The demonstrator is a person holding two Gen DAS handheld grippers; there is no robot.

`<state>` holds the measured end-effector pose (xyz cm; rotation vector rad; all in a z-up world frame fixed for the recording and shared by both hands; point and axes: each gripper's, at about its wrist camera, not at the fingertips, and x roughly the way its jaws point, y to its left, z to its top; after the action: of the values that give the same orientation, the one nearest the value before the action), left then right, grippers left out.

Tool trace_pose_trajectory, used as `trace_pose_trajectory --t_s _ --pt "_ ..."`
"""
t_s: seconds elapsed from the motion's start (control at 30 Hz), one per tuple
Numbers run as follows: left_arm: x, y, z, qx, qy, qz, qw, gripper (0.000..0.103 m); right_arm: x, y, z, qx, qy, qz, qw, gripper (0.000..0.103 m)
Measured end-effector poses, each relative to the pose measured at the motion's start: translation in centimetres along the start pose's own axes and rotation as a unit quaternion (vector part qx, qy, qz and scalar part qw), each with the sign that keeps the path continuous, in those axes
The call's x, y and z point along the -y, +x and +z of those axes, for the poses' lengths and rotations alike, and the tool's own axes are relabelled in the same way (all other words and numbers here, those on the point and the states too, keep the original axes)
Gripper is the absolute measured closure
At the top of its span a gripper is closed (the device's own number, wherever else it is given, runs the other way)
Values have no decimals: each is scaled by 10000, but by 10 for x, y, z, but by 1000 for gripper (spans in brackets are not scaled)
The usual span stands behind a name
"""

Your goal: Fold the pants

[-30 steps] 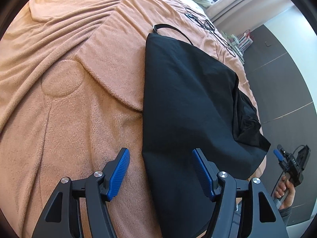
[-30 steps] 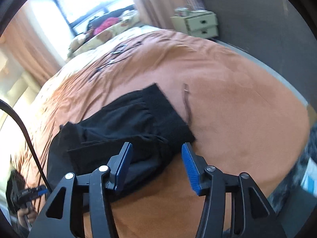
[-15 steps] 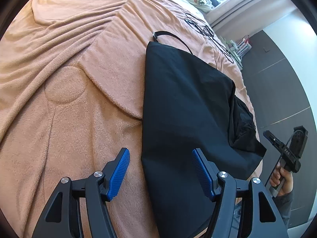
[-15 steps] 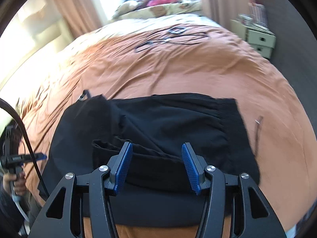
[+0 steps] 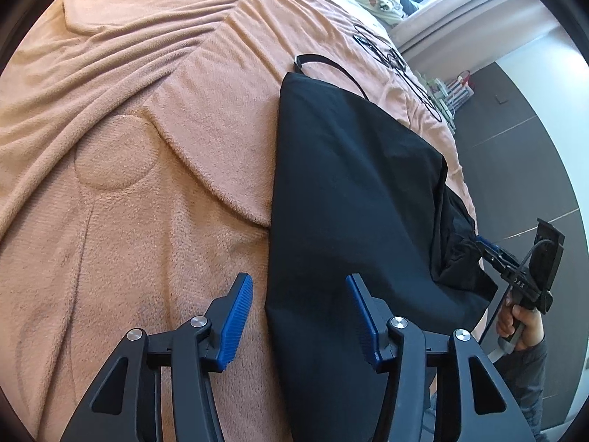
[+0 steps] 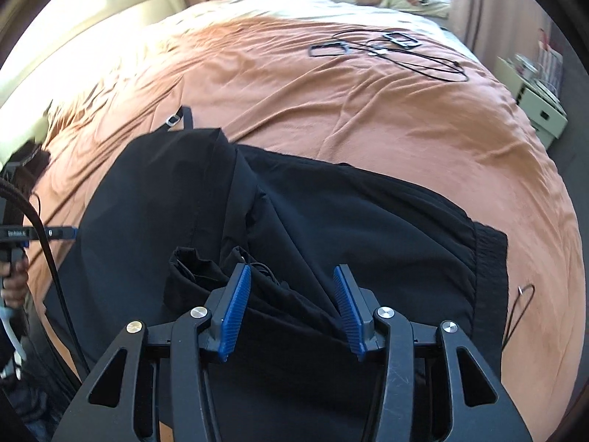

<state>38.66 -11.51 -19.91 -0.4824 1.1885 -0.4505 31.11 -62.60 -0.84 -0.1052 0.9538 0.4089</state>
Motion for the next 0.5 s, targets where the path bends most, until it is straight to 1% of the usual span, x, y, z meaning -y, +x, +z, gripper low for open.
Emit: trace_pose_trajectory --t_s 0.2,0.23,0.27,0.3,0.33,0.37,0.5 --pt "-1 0 0 7 -15 7 10000 48 -13 10 -3 -260 -409 112 9988 58" --pt "-1 0 0 3 -17 7 10000 48 -15 12 -4 -325 -470 130 9983 65" --pt "-1 0 -1 -2 -18 8 10000 48 -16 13 -5 -379 -517 134 9979 75" --pt "-1 0 -2 -1 -20 8 10000 48 -19 15 -6 -431 -580 88 9973 81" --pt "-1 0 -2 3 -22 7 10000 48 -20 15 -7 -449 -620 28 9971 94" --pt "-2 0 -2 3 -23 6 10000 48 -20 13 -7 -423 -617 -3 9972 100" --pt "-1 -3 -3 14 -25 0 10000 48 -13 -4 -2 -122 -399 0 9991 103"
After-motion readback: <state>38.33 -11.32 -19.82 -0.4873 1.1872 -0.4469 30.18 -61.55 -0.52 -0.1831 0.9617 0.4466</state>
